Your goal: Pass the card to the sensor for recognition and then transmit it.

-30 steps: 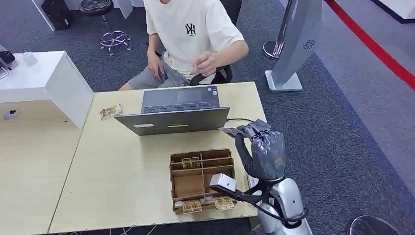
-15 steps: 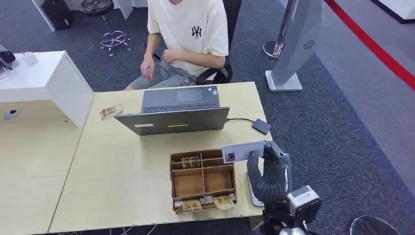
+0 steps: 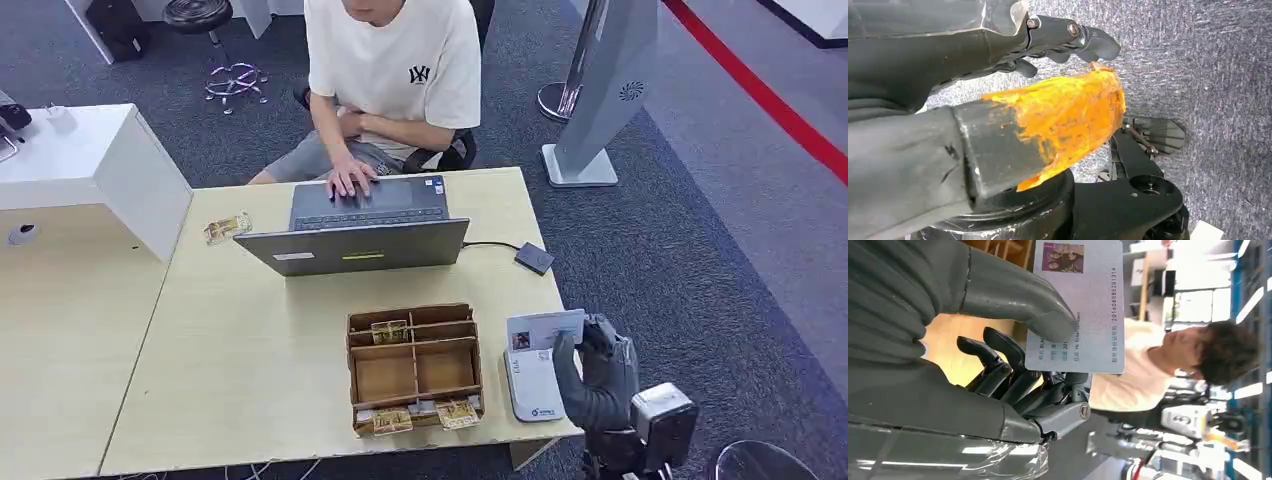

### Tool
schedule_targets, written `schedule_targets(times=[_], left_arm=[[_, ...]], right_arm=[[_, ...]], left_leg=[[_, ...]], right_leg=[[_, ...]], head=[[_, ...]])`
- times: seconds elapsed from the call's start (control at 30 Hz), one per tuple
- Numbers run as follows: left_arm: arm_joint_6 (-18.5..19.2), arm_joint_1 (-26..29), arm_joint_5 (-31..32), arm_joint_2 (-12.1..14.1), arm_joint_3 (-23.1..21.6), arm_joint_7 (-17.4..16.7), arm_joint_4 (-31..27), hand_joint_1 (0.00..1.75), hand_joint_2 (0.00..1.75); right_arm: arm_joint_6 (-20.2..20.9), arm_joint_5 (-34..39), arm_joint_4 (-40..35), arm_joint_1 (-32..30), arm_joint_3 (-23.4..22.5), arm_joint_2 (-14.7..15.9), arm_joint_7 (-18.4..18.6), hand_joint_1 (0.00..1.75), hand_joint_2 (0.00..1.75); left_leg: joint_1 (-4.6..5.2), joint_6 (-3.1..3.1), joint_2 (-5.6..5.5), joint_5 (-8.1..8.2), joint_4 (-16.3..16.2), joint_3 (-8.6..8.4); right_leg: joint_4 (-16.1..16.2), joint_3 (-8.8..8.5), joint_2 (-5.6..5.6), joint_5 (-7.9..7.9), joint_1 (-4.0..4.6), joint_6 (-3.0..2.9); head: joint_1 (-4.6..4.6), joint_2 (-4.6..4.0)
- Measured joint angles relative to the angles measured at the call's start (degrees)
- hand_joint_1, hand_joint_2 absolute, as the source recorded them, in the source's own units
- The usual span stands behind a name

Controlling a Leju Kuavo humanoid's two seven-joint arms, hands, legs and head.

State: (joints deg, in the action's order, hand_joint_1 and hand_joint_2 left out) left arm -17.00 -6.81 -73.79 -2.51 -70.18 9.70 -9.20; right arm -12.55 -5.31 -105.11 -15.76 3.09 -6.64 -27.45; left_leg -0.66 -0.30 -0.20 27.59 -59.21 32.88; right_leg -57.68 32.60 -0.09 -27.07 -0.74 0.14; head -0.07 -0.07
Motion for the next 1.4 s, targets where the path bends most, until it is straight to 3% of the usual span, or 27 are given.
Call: schedule_targets(times=[0.3, 0.73, 1.4], left_arm=[[-0.02, 0.0, -0.74, 0.09, 0.0, -0.09, 0.0, 0.0, 0.0], [-0.44, 0.0, -2.25, 0.24, 0.0, 0.11, 0.0, 0.0, 0.0], [-0.42, 0.06, -3.67, 0.9, 0.0, 0.26, 0.0, 0.0, 0.0]], right_arm=[[2.1, -3.32, 6.69, 1.18, -5.42, -0.02, 2.27, 1.75, 1.75], [2.69, -5.92, 21.7, 5.78, -8.62, -0.07, 3.46, 1.75, 1.75], [2.99, -12.88, 23.63, 6.49, -15.09, 1.62, 4.61, 1.75, 1.75]], left_leg=[[0.0, 0.0, 0.0, 0.0, 0.0, 0.0], [0.0, 0.0, 0.0, -0.01, 0.0, 0.0], [0.0, 0.0, 0.01, -0.01, 0.0, 0.0]], right_leg=[[0.0, -0.01, 0.0, 0.0, 0.0, 0.0], [0.0, -0.01, -0.01, 0.0, 0.0, 0.0], [0.0, -0.01, 0.0, 0.01, 0.0, 0.0]], head=[[0.0, 0.0], [0.0, 0.0], [0.0, -0.02]])
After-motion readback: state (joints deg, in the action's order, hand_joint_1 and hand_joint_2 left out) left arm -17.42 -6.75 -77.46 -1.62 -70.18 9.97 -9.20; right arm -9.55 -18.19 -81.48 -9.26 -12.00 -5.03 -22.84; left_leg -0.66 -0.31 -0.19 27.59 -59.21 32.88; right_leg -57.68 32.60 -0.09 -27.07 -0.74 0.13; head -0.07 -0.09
